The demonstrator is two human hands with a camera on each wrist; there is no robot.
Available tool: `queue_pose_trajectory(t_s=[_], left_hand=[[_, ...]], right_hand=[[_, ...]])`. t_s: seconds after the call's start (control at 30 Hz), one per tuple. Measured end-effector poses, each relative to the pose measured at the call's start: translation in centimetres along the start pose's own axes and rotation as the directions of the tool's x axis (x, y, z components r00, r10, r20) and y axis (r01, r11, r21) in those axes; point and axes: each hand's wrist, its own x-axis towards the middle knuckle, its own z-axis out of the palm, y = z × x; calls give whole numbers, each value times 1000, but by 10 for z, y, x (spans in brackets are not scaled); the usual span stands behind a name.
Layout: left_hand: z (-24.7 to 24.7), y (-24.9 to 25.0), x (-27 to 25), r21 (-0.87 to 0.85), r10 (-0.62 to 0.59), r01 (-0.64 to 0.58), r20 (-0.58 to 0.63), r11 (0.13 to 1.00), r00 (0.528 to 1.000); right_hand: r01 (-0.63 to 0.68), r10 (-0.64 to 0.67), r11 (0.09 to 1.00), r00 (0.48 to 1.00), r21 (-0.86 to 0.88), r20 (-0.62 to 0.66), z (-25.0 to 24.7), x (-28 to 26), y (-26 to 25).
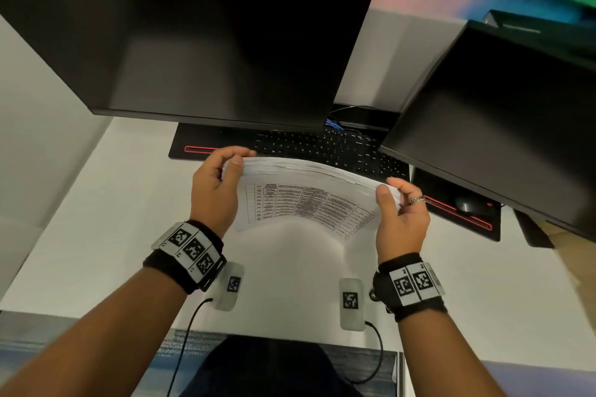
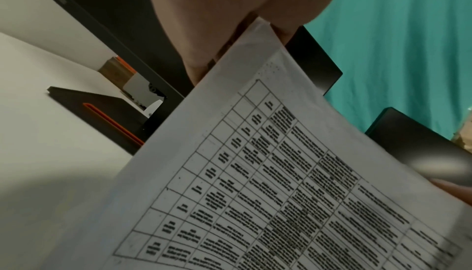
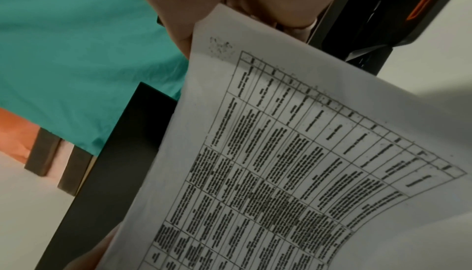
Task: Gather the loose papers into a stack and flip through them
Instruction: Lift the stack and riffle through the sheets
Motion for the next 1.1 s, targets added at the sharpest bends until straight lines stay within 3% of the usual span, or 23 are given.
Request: queue_pose_trajectory(t_s=[0.3, 0.43, 0.57, 0.67, 0.77, 0.83, 1.1], left_hand=[[-5, 5, 0, 20, 22, -24, 64, 1000, 998], [-11, 0, -1, 145, 146, -163, 120, 976, 982], [-9, 5, 2, 123, 83, -95, 100, 988, 991], [-6, 6, 3, 107, 39, -45, 57, 993, 998], [-2, 5, 5, -119, -80, 77, -18, 990, 997], [0, 8, 6, -180, -119, 114, -17, 977, 993], [-1, 4, 3, -207, -99, 106, 45, 973, 994]], right_hand=[[19, -18, 1000, 999, 20, -51, 5, 3, -4], [-2, 3, 999, 1000, 48, -8, 7, 2, -5], [-55, 52, 997, 996, 52, 66, 5, -2, -1], [-53, 52, 997, 998, 63, 25, 9, -4, 0], [-50, 51, 996, 999, 77, -19, 10, -1, -1], [-49, 52, 996, 998, 69, -32, 10, -1, -1], [-64, 63, 994, 998, 83, 19, 10, -1, 6]])
